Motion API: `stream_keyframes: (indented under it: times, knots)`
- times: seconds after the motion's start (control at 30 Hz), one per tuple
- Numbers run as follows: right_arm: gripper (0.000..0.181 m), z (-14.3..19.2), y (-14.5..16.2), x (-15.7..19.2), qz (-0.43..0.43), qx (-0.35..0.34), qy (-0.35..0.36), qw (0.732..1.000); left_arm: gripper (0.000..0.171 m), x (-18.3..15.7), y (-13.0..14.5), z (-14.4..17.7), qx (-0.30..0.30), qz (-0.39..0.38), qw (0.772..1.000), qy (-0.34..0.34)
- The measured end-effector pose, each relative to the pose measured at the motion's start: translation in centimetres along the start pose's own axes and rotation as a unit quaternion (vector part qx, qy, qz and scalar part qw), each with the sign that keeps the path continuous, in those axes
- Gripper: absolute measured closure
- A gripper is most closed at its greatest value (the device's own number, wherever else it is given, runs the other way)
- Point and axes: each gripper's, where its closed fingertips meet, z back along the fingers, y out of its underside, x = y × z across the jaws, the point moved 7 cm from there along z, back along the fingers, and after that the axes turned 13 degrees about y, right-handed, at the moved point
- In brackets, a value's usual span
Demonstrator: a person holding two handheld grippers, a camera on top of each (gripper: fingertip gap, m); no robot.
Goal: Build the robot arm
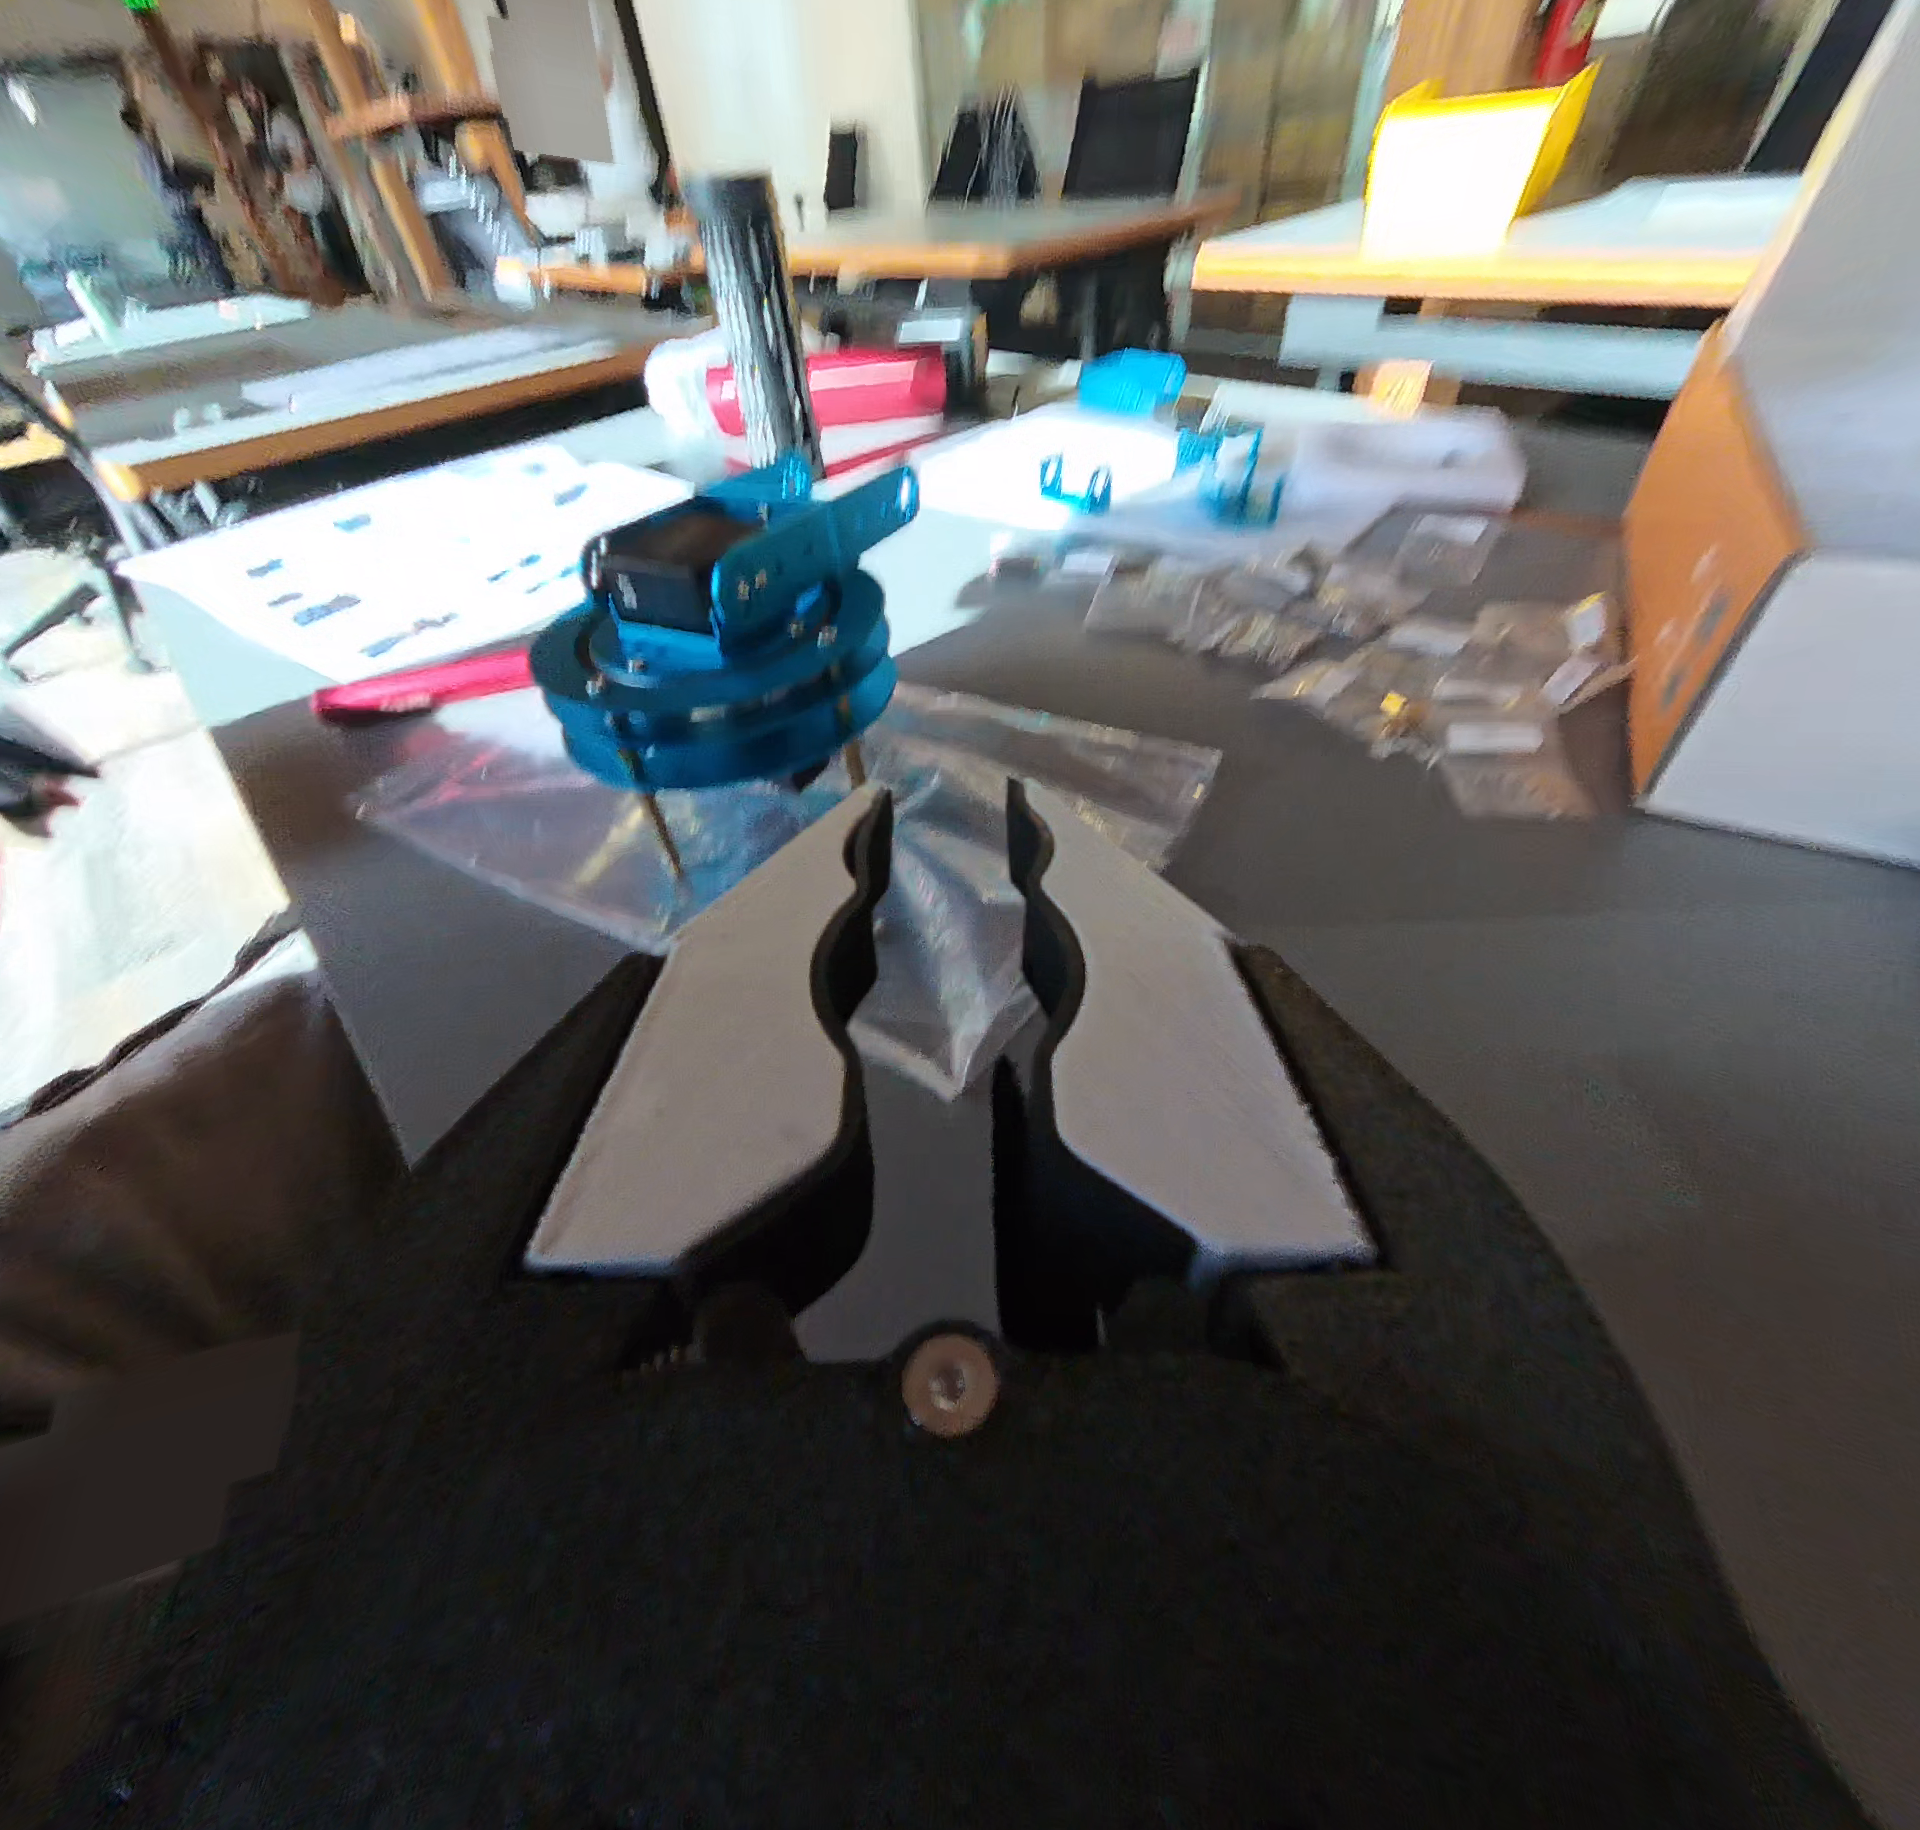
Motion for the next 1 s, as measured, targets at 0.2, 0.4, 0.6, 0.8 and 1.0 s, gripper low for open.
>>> stream_keyframes:
  times: [0.2, 0.4, 0.6, 0.8, 1.0]
  knots:
    - [0.161, 0.2, -0.7, 0.2, 0.007, -0.078, -0.003, 0.997, 0.156, -2.4, 3.1, 2.0, -0.029, 0.066, 0.996, -0.045]
    - [0.161, 0.0, -0.3, 0.8, 0.030, -0.068, -0.002, 0.997, 0.155, -5.5, 3.8, 2.2, -0.058, 0.082, 0.992, -0.079]
    - [0.155, -0.5, 0.0, 1.1, 0.036, -0.042, -0.012, 0.998, 0.155, -6.6, 0.9, 0.4, -0.063, 0.069, 0.990, -0.109]
    - [0.155, -0.9, 0.3, 1.3, 0.033, -0.021, -0.030, 0.999, 0.155, -5.8, -1.6, -3.1, 0.007, 0.045, 0.988, -0.146]
    - [0.152, -0.8, 0.2, 0.7, -0.027, -0.012, -0.079, 0.996, 0.155, -4.6, -3.5, -7.9, 0.055, 0.045, 0.986, -0.149]
